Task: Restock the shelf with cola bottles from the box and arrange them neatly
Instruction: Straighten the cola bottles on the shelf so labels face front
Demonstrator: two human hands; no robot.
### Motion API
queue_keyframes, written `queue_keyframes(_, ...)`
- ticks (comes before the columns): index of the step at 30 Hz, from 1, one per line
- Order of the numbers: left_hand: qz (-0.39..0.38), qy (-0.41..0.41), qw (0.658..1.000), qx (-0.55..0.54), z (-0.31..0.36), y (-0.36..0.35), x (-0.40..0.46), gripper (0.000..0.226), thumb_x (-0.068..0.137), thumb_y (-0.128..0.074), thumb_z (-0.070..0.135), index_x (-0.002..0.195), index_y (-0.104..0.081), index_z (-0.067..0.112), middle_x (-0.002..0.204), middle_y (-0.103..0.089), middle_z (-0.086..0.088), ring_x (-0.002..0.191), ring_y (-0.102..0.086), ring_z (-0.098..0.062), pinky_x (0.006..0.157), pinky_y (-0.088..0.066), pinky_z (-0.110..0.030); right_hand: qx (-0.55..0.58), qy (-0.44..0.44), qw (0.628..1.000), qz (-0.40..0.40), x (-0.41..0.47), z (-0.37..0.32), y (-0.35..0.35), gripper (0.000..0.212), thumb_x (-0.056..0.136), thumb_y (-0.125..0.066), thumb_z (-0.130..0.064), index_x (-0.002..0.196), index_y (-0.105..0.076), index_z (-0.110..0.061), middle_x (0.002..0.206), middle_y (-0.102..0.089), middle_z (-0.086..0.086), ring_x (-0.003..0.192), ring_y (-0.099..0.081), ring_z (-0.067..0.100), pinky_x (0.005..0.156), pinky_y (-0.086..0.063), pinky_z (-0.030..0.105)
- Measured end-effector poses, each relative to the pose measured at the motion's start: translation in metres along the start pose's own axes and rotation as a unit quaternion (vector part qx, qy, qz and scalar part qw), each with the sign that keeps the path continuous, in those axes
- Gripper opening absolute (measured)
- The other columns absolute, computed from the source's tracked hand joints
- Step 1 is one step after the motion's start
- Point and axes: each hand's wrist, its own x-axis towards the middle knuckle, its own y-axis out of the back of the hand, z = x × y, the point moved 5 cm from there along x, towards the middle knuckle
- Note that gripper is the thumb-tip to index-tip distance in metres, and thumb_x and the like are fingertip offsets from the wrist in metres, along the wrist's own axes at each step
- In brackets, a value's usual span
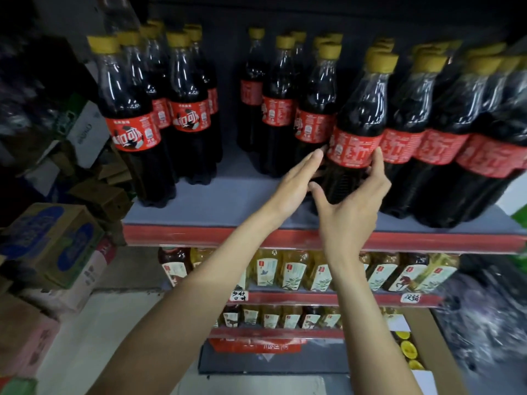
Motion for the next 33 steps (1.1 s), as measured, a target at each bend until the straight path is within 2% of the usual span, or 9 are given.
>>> queue_keyframes(2, 0.033, -0.027, 0.999, 0.019, -0.001, 0.006, -0.002, 0.053, 0.098, -0.036, 0.048, 0.142, -0.043, 0.021, 0.142, -0.047, 0.004, 0.131, -0.044, -0.013, 0.109, -0.038, -0.032, -0.008, 0.008, 1.000, -0.004, 0.002, -0.004, 0.000, 0.103, 0.072, -0.084, -0.029, 0.150, -0.020, -0.009, 0.138, -0.042, 0.010, 0.124, -0.041, 0.018, 0.087, -0.045, 0.030)
queue_keyframes(5, 0.078, -0.074, 0.994, 0.015, 0.003, 0.024, -0.018, 0.039, 0.103, -0.034, 0.034, 0.139, -0.045, 0.022, 0.127, -0.049, 0.011, 0.124, -0.047, -0.008, 0.100, -0.045, -0.024, 0.069, 0.023, 0.996, -0.060, 0.005, -0.010, -0.009, 0.100, 0.073, -0.083, -0.027, 0.150, -0.021, -0.011, 0.142, -0.044, 0.005, 0.125, -0.045, 0.012, 0.093, -0.038, 0.018)
queue_keyframes(9, 0.152, -0.132, 0.978, 0.061, 0.004, 0.063, -0.048, 0.039, 0.096, -0.035, 0.040, 0.133, -0.043, 0.036, 0.128, -0.046, 0.025, 0.131, -0.041, -0.003, 0.112, -0.036, -0.041, 0.229, 0.032, 0.947, -0.221, 0.003, -0.025, -0.043, 0.095, 0.075, -0.081, -0.022, 0.147, -0.021, -0.011, 0.137, -0.052, 0.003, 0.124, -0.054, 0.012, 0.103, -0.046, 0.036)
queue_keyframes(12, 0.208, -0.134, 0.965, 0.086, 0.002, 0.094, -0.070, 0.039, 0.093, -0.038, 0.048, 0.131, -0.044, 0.042, 0.131, -0.044, 0.027, 0.131, -0.040, -0.001, 0.112, -0.035, -0.043, 0.284, 0.032, 0.907, -0.310, 0.000, -0.047, -0.071, 0.090, 0.076, -0.081, -0.014, 0.147, -0.025, -0.007, 0.137, -0.052, 0.003, 0.124, -0.052, 0.007, 0.106, -0.043, 0.030)
queue_keyframes(14, 0.241, -0.130, 0.957, 0.098, 0.002, 0.112, -0.083, 0.038, 0.091, -0.040, 0.049, 0.129, -0.043, 0.046, 0.131, -0.043, 0.028, 0.131, -0.041, -0.002, 0.111, -0.036, -0.044, 0.301, 0.054, 0.890, -0.338, -0.004, -0.063, -0.089, 0.089, 0.074, -0.082, -0.018, 0.145, -0.030, -0.008, 0.139, -0.049, 0.005, 0.127, -0.050, 0.012, 0.108, -0.041, 0.036)
queue_keyframes(19, 0.301, -0.122, 0.936, 0.135, 0.004, 0.144, -0.103, 0.041, 0.096, -0.044, 0.033, 0.137, -0.039, 0.036, 0.123, -0.043, 0.030, 0.114, -0.045, 0.016, 0.106, -0.041, -0.029, 0.302, 0.092, 0.882, -0.350, -0.019, -0.095, -0.124, 0.090, 0.069, -0.083, -0.029, 0.143, -0.036, -0.011, 0.140, -0.049, 0.004, 0.131, -0.045, 0.018, 0.110, -0.037, 0.044)
queue_keyframes(23, 0.305, -0.128, 0.926, 0.181, 0.010, 0.147, -0.113, 0.042, 0.100, -0.044, 0.019, 0.143, -0.039, 0.020, 0.138, -0.040, 0.012, 0.120, -0.044, 0.007, 0.088, -0.035, 0.001, 0.308, 0.084, 0.878, -0.358, -0.022, -0.103, -0.137, 0.084, 0.075, -0.080, -0.020, 0.145, -0.035, -0.008, 0.142, -0.047, 0.006, 0.131, -0.044, 0.012, 0.105, -0.035, 0.017)
queue_keyframes(26, 0.300, -0.127, 0.926, 0.189, 0.011, 0.148, -0.115, 0.043, 0.101, -0.043, 0.019, 0.143, -0.037, 0.019, 0.147, -0.036, 0.006, 0.131, -0.040, -0.005, 0.090, -0.032, 0.003, 0.308, 0.083, 0.880, -0.353, -0.025, -0.108, -0.143, 0.084, 0.076, -0.078, -0.022, 0.146, -0.033, -0.007, 0.143, -0.047, 0.007, 0.133, -0.043, 0.013, 0.104, -0.033, 0.012)
queue_keyframes(33, 0.331, -0.128, 0.914, 0.198, 0.011, 0.159, -0.114, 0.043, 0.101, -0.044, 0.017, 0.143, -0.039, 0.015, 0.146, -0.036, 0.002, 0.128, -0.041, -0.005, 0.088, -0.032, 0.004, 0.298, 0.086, 0.888, -0.339, -0.030, -0.118, -0.148, 0.081, 0.077, -0.079, -0.020, 0.144, -0.035, -0.007, 0.139, -0.047, 0.003, 0.127, -0.041, 0.004, 0.101, -0.030, 0.005)
